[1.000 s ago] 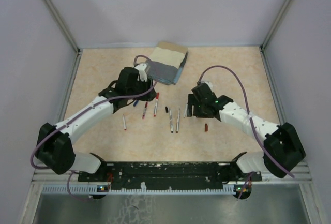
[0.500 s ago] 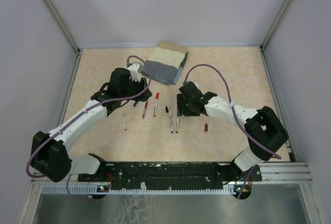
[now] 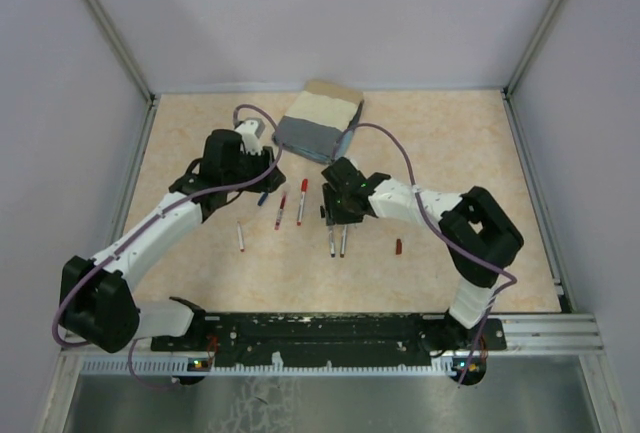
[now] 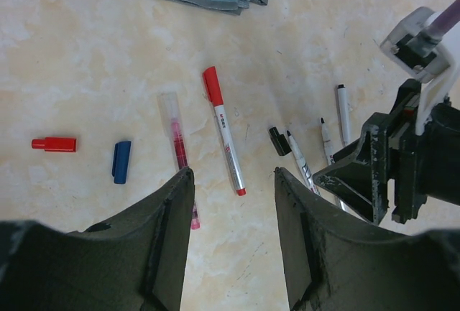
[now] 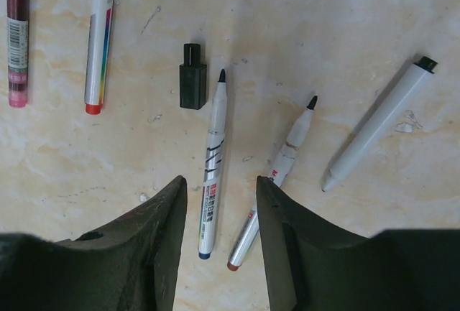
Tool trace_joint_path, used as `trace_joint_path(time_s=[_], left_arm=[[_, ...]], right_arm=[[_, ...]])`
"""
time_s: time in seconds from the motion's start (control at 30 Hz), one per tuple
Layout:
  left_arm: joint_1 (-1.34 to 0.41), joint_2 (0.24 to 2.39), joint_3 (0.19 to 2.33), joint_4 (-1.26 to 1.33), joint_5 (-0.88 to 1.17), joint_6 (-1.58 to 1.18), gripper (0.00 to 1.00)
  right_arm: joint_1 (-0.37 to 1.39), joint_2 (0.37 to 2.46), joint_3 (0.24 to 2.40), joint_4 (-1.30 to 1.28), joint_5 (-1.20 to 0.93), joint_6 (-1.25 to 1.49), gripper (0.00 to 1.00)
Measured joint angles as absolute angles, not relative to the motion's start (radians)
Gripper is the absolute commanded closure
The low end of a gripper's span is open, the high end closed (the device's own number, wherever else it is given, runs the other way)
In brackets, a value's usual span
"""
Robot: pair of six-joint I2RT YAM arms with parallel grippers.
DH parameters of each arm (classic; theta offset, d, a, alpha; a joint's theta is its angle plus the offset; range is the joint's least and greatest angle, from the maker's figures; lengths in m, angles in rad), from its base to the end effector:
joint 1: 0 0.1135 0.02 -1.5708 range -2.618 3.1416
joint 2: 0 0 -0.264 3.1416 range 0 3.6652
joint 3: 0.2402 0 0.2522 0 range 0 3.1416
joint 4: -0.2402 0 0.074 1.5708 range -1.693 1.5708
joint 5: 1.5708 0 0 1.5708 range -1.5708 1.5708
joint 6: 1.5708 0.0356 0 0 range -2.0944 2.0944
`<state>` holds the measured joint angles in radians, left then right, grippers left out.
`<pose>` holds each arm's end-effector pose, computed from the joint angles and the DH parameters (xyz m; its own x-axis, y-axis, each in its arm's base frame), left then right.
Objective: Insert the pens into the pen caps
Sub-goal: Pick up the pen from the center of the board.
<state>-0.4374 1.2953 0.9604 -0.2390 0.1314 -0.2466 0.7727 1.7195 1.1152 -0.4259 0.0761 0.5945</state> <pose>0.2617 -0.1275 0.2844 -0.6038 0.0152 -0.7970 0.3838 0.8818 -0.2740 0.2533 0.2432 0.1909 -0.8828 -0.0806 -0.4629 -0.2096 0.9493 0.2342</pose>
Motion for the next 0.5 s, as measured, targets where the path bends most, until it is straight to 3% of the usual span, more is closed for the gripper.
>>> trace_joint_path(time_s=[0.5], left_arm=[[-0.415, 1.295, 0.958, -0.234, 0.174, -0.256, 0.46]], right_arm=[[0.838, 1.855, 1.216, -0.49, 0.139, 0.576, 0.66]])
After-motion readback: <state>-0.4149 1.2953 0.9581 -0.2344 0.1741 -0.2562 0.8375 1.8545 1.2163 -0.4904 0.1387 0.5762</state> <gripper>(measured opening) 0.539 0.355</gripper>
